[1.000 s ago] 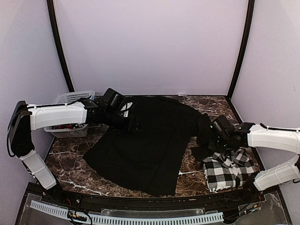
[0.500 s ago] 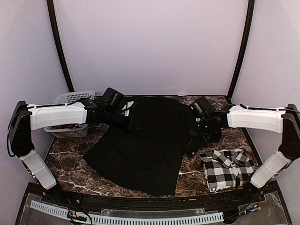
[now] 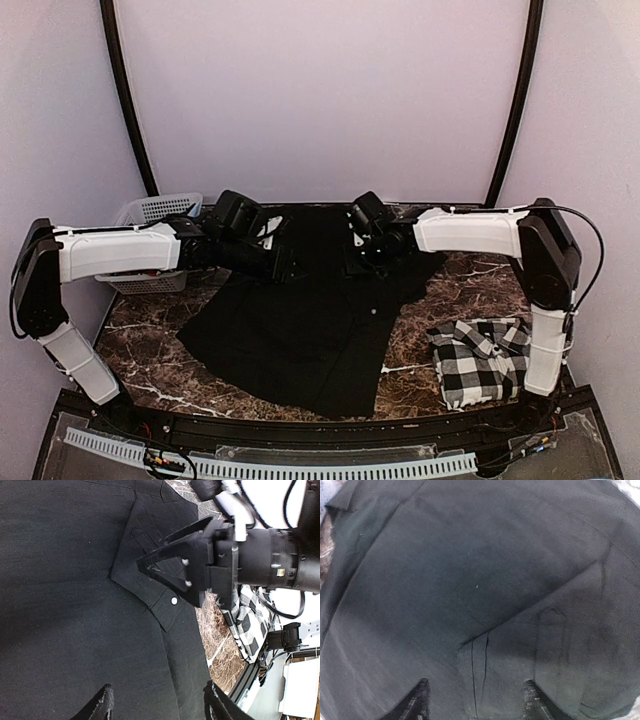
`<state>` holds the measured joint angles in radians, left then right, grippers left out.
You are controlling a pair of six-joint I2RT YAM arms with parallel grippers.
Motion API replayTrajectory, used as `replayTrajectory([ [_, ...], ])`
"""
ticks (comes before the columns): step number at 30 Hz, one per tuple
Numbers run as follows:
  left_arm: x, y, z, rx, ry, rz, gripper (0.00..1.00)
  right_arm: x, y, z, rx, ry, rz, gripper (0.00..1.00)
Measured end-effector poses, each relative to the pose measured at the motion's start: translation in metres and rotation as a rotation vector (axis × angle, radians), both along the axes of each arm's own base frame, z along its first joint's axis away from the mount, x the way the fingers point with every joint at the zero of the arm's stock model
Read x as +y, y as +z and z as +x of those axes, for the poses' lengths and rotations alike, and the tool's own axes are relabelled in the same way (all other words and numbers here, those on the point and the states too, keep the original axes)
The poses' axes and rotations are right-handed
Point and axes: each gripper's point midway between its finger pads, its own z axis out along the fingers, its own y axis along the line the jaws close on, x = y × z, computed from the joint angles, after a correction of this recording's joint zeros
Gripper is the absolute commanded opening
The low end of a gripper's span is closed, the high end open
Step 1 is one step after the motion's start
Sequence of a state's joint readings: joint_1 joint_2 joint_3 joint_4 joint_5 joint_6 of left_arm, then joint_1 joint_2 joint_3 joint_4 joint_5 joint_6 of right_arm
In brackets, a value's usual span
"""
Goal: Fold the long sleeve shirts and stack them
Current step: Place the sleeve at the center of the board, then pick up the sleeve from the center of the board.
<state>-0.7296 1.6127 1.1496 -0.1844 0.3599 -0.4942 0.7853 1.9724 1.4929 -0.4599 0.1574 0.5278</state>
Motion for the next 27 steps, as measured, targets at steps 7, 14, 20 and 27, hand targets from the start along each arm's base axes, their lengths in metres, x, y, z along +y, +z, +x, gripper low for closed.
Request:
replayTrajectory([
  [7,-0.002,-0.001,-0.003,0.0,-0.016,-0.021,0.6,-0.041,0.037,-0.035,-0.036,-0.006,0.1,0.5],
  [14,-0.005,0.0,-0.003,-0.003,-0.024,-0.03,0.6,-0.083,-0.027,-0.058,0.082,-0.054,0.121,0.41],
  [20,-0.006,-0.003,-0.004,0.004,-0.026,-0.024,0.6,-0.087,-0.043,-0.058,0.106,-0.077,0.103,0.41],
  [27,-0.006,-0.008,-0.003,0.011,-0.026,-0.018,0.6,-0.09,-0.056,-0.055,0.109,-0.098,0.074,0.39],
])
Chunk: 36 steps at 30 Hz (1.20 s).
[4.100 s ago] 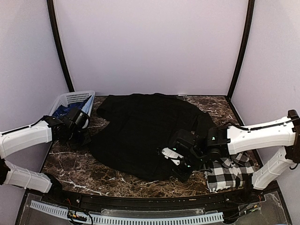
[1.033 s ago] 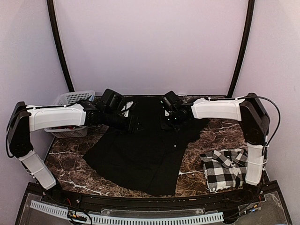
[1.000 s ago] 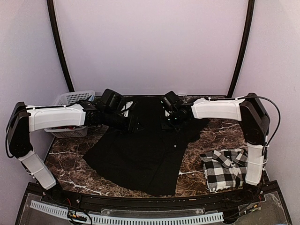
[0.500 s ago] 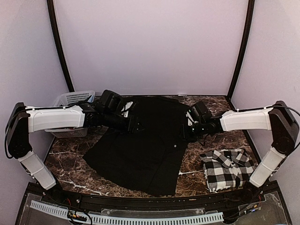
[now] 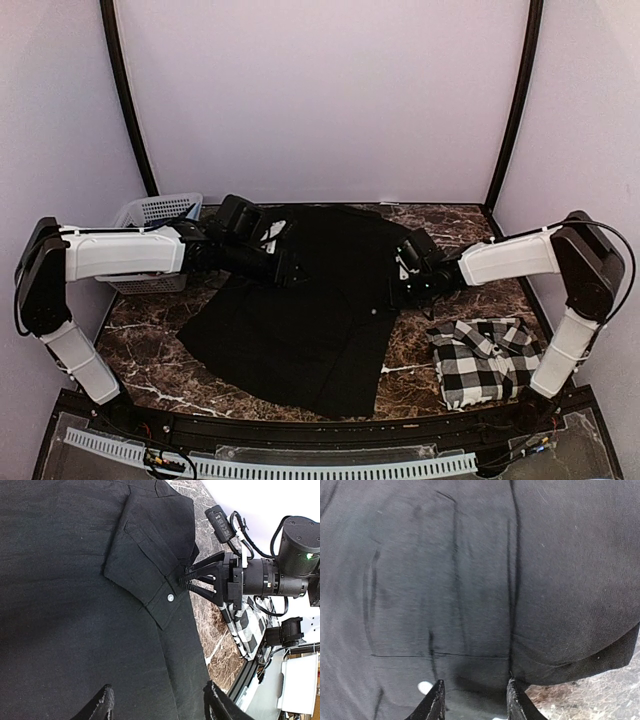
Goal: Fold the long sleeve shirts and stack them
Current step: Pick up the sleeve from the center of the board, then pass from the right arm to the left
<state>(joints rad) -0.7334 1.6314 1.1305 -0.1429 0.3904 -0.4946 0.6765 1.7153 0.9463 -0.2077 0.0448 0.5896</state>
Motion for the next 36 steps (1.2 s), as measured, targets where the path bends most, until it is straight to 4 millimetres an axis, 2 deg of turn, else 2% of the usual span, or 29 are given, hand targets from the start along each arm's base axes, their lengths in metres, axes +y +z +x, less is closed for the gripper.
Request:
replayTrajectory([
  [6,0.0,-0.004,0.0,0.007,0.0,0.007,0.6,-0.002,-0.013,0.0,0.012,-0.014,-0.04,0.4],
  [9,0.0,-0.006,0.0,0.009,0.0,0.009,0.6,0.003,-0.012,0.0,0.004,-0.01,-0.045,0.31],
  [15,-0.001,-0.008,0.001,0.013,0.0,0.012,0.6,0.013,-0.011,-0.005,0.006,0.003,-0.059,0.05],
  [17,-0.002,-0.007,0.001,0.013,-0.001,0.011,0.6,0.015,-0.009,-0.005,0.005,0.004,-0.06,0.0],
  [20,-0.004,-0.006,0.001,0.01,-0.005,0.009,0.6,0.017,-0.004,-0.004,0.003,-0.002,-0.055,0.0],
  [27,-0.018,-0.007,0.0,-0.013,-0.038,0.006,0.6,0.03,0.023,-0.002,-0.016,0.021,0.026,0.0],
  [31,-0.032,-0.011,0.003,-0.041,-0.065,0.011,0.61,0.047,0.046,-0.001,-0.023,0.045,0.125,0.0],
  [36,-0.053,-0.018,0.001,-0.092,-0.103,0.031,0.67,0.067,0.068,-0.001,-0.019,0.068,0.247,0.0],
])
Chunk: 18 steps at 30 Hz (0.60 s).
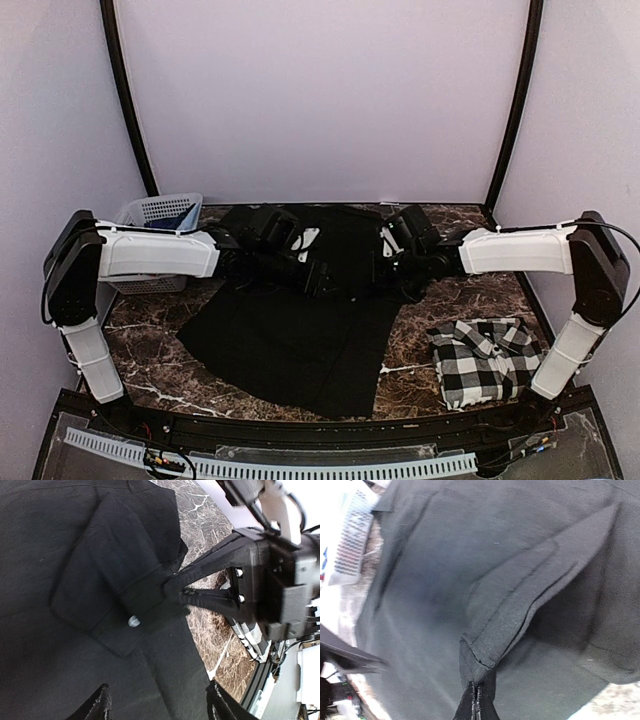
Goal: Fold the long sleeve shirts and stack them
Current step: Pass from the right arm to the left
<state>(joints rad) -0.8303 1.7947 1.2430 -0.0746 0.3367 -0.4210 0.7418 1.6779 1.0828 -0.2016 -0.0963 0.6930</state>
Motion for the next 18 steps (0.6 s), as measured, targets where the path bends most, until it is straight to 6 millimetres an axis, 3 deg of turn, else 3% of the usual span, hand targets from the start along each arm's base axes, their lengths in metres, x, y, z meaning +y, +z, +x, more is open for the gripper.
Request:
replayTrajectory([
  [5,-0.018,-0.009,0.0,-0.06,-0.017,0.032,0.71,0.016,0.013,-0.001,0.025,0.016,0.11,0.0],
  [12,-0.026,-0.023,0.01,-0.125,0.028,0.097,0.72,0.028,0.028,0.002,0.047,0.016,0.221,0.0],
  [18,-0.03,-0.028,0.029,-0.18,0.095,0.141,0.66,0.031,0.033,0.004,0.055,0.011,0.271,0.0],
])
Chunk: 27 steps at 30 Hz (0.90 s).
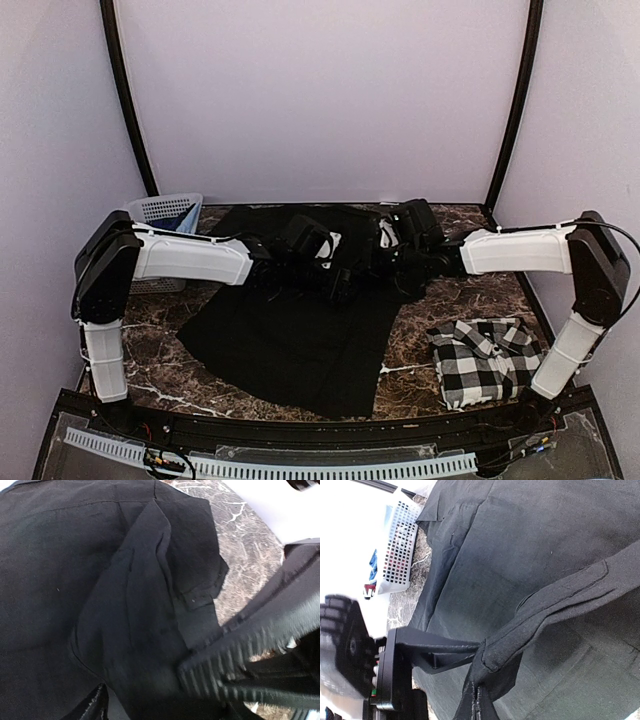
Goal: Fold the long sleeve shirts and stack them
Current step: Pass from the right arm to the left
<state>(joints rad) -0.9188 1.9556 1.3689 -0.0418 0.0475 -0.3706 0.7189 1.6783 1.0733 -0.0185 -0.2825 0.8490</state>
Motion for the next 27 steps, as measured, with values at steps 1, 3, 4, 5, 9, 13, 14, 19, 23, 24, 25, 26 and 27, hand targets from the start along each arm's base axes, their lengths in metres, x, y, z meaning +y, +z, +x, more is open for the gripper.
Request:
replayTrajectory([
  [1,0.0,-0.001,0.003,-0.008,0.013,0.008,0.63,0.0,-0.001,-0.001,0.002,0.0,0.003,0.0],
  [3,0.0,-0.004,0.009,-0.019,0.033,0.018,0.54,0.0,-0.003,-0.002,0.007,-0.001,0.008,0.0],
  [4,0.0,-0.005,0.01,-0.022,0.038,0.023,0.43,-0.001,-0.005,-0.002,0.011,-0.004,0.01,0.0],
  [5,0.0,-0.007,0.011,-0.022,0.046,0.026,0.38,-0.001,-0.006,-0.002,0.014,-0.006,0.011,0.0],
  [9,-0.004,-0.012,0.016,-0.029,0.065,0.034,0.05,-0.005,-0.011,-0.002,0.021,-0.019,0.009,0.0],
  [13,-0.005,-0.011,0.019,-0.045,0.088,0.041,0.0,-0.009,-0.013,-0.002,0.016,-0.032,-0.01,0.28],
  [14,-0.005,-0.009,0.021,-0.049,0.094,0.041,0.0,-0.012,-0.012,-0.001,0.011,-0.039,-0.016,0.35],
  [19,-0.01,0.006,0.027,-0.063,0.1,0.014,0.0,-0.032,0.014,-0.001,-0.062,-0.107,-0.047,0.65],
  [23,-0.017,0.013,0.024,-0.045,0.07,-0.013,0.0,-0.067,0.051,-0.013,-0.16,-0.209,-0.028,0.82],
  [24,-0.02,0.017,0.023,-0.042,0.06,-0.024,0.0,-0.075,0.057,-0.016,-0.173,-0.234,-0.022,0.86],
  [25,-0.023,0.022,0.023,-0.039,0.051,-0.033,0.0,-0.084,0.062,-0.02,-0.193,-0.255,-0.019,0.9],
  [26,-0.026,0.028,0.023,-0.039,0.043,-0.046,0.0,-0.093,0.065,-0.023,-0.203,-0.279,-0.022,0.91],
  [27,-0.031,0.038,0.024,-0.044,0.035,-0.07,0.0,-0.103,0.067,-0.027,-0.219,-0.301,-0.035,0.92],
])
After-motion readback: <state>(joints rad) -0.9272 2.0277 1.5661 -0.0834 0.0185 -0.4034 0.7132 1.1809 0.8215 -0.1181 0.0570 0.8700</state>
